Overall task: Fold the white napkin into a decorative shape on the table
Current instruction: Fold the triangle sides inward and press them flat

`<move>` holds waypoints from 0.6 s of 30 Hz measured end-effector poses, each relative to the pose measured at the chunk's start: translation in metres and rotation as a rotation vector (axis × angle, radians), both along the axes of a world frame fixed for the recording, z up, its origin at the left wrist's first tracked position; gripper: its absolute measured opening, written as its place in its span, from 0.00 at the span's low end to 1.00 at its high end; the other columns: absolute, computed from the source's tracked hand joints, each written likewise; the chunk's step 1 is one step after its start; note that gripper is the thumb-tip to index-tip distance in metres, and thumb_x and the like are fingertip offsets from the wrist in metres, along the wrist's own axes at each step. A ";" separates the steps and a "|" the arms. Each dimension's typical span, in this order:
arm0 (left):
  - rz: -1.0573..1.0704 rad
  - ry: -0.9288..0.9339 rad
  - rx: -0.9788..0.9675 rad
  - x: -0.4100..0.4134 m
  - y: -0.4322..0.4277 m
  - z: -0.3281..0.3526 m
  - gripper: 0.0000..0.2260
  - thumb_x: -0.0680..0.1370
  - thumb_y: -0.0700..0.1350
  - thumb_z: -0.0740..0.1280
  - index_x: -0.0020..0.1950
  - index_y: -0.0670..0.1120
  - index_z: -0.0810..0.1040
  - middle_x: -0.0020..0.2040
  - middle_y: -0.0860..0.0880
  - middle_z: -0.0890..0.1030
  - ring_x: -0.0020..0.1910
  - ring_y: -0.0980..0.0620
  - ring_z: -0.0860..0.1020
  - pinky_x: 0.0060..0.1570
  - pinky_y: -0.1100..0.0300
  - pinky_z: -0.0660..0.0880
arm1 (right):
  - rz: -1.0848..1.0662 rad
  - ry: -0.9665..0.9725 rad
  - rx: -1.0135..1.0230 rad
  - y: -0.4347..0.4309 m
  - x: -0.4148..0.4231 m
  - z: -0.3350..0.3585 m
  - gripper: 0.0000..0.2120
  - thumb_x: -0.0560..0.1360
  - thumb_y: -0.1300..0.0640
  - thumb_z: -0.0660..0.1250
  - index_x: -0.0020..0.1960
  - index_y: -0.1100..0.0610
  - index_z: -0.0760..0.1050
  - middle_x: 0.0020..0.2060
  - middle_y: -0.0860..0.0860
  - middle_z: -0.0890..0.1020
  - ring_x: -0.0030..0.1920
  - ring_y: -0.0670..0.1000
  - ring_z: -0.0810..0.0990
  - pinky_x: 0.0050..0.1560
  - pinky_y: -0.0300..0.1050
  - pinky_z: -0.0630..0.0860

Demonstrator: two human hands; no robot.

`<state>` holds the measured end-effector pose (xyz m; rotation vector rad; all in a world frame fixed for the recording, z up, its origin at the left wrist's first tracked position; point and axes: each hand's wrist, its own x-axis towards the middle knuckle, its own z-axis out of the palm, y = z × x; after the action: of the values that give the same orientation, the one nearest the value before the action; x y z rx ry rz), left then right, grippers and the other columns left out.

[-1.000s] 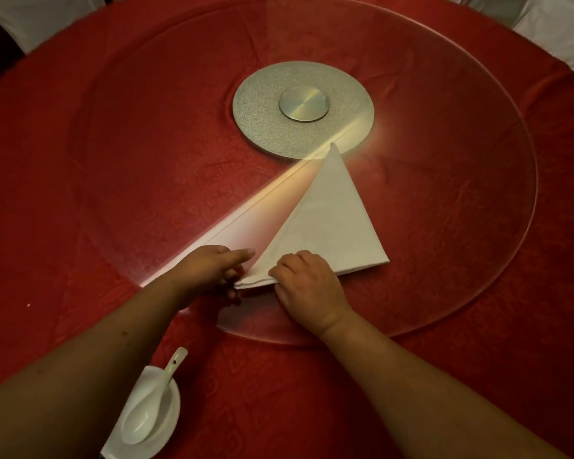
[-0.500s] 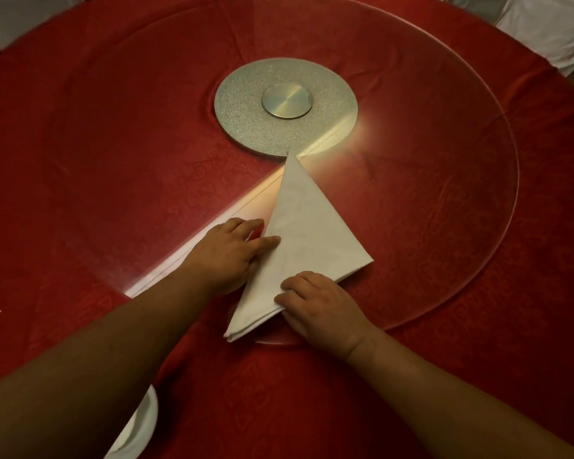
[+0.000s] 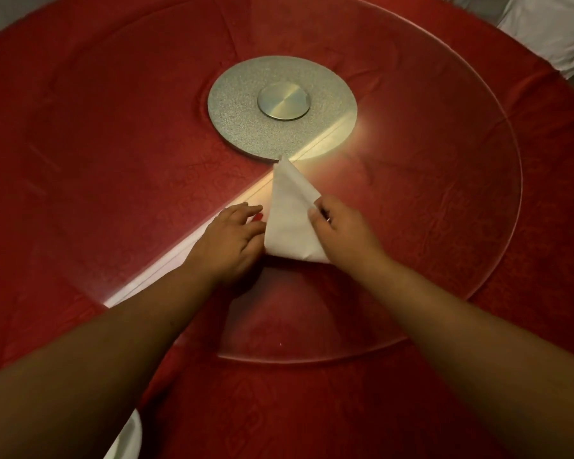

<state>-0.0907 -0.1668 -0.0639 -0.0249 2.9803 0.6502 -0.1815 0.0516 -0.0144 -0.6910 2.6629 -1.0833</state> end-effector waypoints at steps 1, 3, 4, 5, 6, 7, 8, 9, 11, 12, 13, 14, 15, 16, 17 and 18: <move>0.031 -0.002 0.038 -0.003 0.001 -0.001 0.24 0.81 0.57 0.52 0.69 0.54 0.80 0.77 0.46 0.72 0.77 0.40 0.66 0.75 0.40 0.63 | -0.032 -0.039 0.008 -0.004 -0.014 -0.002 0.11 0.81 0.51 0.62 0.41 0.53 0.70 0.35 0.48 0.77 0.37 0.53 0.75 0.37 0.46 0.67; 0.058 0.021 0.071 -0.007 0.001 -0.003 0.23 0.79 0.56 0.53 0.66 0.53 0.82 0.76 0.45 0.74 0.77 0.40 0.66 0.74 0.39 0.63 | -0.079 -0.120 0.046 -0.010 -0.040 -0.007 0.15 0.80 0.53 0.63 0.36 0.51 0.66 0.32 0.46 0.73 0.34 0.48 0.72 0.34 0.45 0.63; 0.062 0.035 0.068 -0.008 0.002 -0.003 0.22 0.79 0.55 0.54 0.65 0.53 0.82 0.75 0.45 0.74 0.76 0.40 0.66 0.74 0.39 0.64 | -0.096 -0.174 0.055 -0.013 -0.051 -0.009 0.15 0.79 0.55 0.64 0.35 0.51 0.67 0.32 0.45 0.73 0.34 0.48 0.72 0.34 0.44 0.65; 0.065 0.047 0.056 -0.008 0.002 -0.004 0.21 0.80 0.56 0.55 0.64 0.53 0.82 0.75 0.45 0.74 0.76 0.41 0.67 0.73 0.40 0.65 | -0.113 -0.240 0.057 -0.016 -0.062 -0.011 0.13 0.77 0.57 0.64 0.35 0.51 0.68 0.33 0.46 0.75 0.36 0.50 0.74 0.35 0.43 0.67; 0.066 0.060 0.038 -0.007 0.003 -0.005 0.20 0.81 0.57 0.57 0.65 0.53 0.81 0.75 0.45 0.75 0.75 0.42 0.67 0.73 0.41 0.65 | -0.128 -0.305 0.057 -0.019 -0.071 -0.013 0.10 0.75 0.58 0.65 0.36 0.52 0.71 0.35 0.48 0.77 0.38 0.52 0.76 0.38 0.44 0.71; 0.064 0.071 0.021 -0.006 0.004 -0.007 0.20 0.82 0.58 0.57 0.66 0.53 0.81 0.74 0.46 0.74 0.75 0.42 0.68 0.73 0.41 0.66 | -0.135 -0.360 0.059 -0.021 -0.078 -0.013 0.08 0.74 0.59 0.66 0.37 0.52 0.72 0.37 0.49 0.78 0.40 0.53 0.78 0.39 0.45 0.73; 0.063 0.078 0.010 -0.005 0.005 -0.009 0.20 0.82 0.60 0.58 0.67 0.53 0.80 0.75 0.46 0.74 0.74 0.43 0.68 0.72 0.41 0.66 | -0.128 -0.401 0.071 -0.024 -0.083 -0.012 0.08 0.75 0.58 0.67 0.37 0.53 0.73 0.37 0.50 0.79 0.40 0.53 0.78 0.40 0.45 0.73; 0.066 0.083 0.009 -0.004 0.006 -0.011 0.20 0.82 0.61 0.58 0.67 0.54 0.79 0.75 0.46 0.74 0.75 0.43 0.68 0.73 0.39 0.65 | -0.105 -0.422 0.095 -0.027 -0.088 -0.010 0.09 0.76 0.56 0.68 0.37 0.53 0.74 0.37 0.50 0.79 0.39 0.53 0.78 0.41 0.45 0.74; 0.078 0.090 0.021 -0.003 0.007 -0.014 0.21 0.81 0.61 0.58 0.68 0.54 0.78 0.76 0.47 0.73 0.75 0.43 0.68 0.73 0.37 0.64 | -0.065 -0.420 0.111 -0.035 -0.093 -0.007 0.10 0.77 0.52 0.69 0.38 0.53 0.76 0.39 0.50 0.81 0.38 0.51 0.79 0.42 0.45 0.76; 0.083 0.092 0.027 -0.003 0.007 -0.015 0.21 0.81 0.61 0.58 0.68 0.54 0.78 0.76 0.47 0.73 0.76 0.43 0.67 0.74 0.37 0.63 | -0.062 -0.411 0.080 -0.039 -0.096 -0.007 0.08 0.76 0.52 0.70 0.41 0.53 0.78 0.39 0.49 0.82 0.38 0.50 0.80 0.43 0.45 0.77; 0.086 0.093 0.030 -0.003 0.007 -0.016 0.21 0.81 0.62 0.58 0.68 0.54 0.78 0.76 0.47 0.73 0.76 0.43 0.67 0.74 0.37 0.62 | -0.067 -0.408 0.039 -0.043 -0.097 -0.007 0.06 0.76 0.53 0.70 0.43 0.54 0.80 0.40 0.49 0.82 0.38 0.49 0.80 0.43 0.45 0.78; 0.086 0.094 0.032 -0.003 0.007 -0.016 0.22 0.81 0.62 0.58 0.68 0.54 0.78 0.76 0.47 0.73 0.77 0.44 0.67 0.74 0.37 0.62 | -0.071 -0.409 -0.002 -0.047 -0.099 -0.007 0.04 0.75 0.54 0.70 0.46 0.55 0.81 0.40 0.49 0.83 0.38 0.49 0.81 0.44 0.46 0.79; 0.084 0.098 0.032 -0.003 0.008 -0.016 0.22 0.81 0.62 0.57 0.68 0.53 0.78 0.76 0.47 0.73 0.77 0.44 0.66 0.75 0.37 0.61 | -0.073 -0.421 -0.037 -0.051 -0.101 -0.008 0.04 0.75 0.56 0.70 0.47 0.55 0.82 0.40 0.50 0.83 0.39 0.49 0.82 0.45 0.48 0.81; 0.084 0.101 0.033 -0.002 0.008 -0.015 0.22 0.81 0.62 0.57 0.68 0.53 0.79 0.76 0.47 0.73 0.77 0.43 0.66 0.75 0.37 0.61 | -0.074 -0.435 -0.061 -0.055 -0.103 -0.009 0.04 0.75 0.57 0.69 0.48 0.56 0.82 0.41 0.51 0.84 0.40 0.51 0.82 0.48 0.51 0.82; 0.086 0.102 0.036 -0.002 0.008 -0.015 0.22 0.81 0.62 0.57 0.68 0.53 0.79 0.76 0.47 0.73 0.77 0.43 0.66 0.75 0.37 0.61 | -0.073 -0.436 -0.071 -0.058 -0.106 -0.010 0.03 0.76 0.58 0.68 0.47 0.55 0.81 0.41 0.52 0.84 0.41 0.52 0.82 0.50 0.53 0.82; 0.091 0.102 0.042 -0.002 0.009 -0.015 0.23 0.81 0.62 0.56 0.68 0.53 0.78 0.76 0.47 0.72 0.77 0.44 0.66 0.75 0.37 0.60 | -0.074 -0.419 -0.062 -0.062 -0.109 -0.011 0.04 0.76 0.58 0.68 0.47 0.55 0.81 0.42 0.52 0.83 0.42 0.52 0.82 0.51 0.52 0.81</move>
<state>-0.0930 -0.1580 -0.0788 -0.1289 3.0776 0.7453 -0.2903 -0.0101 -0.0251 -0.3297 2.3188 -1.1828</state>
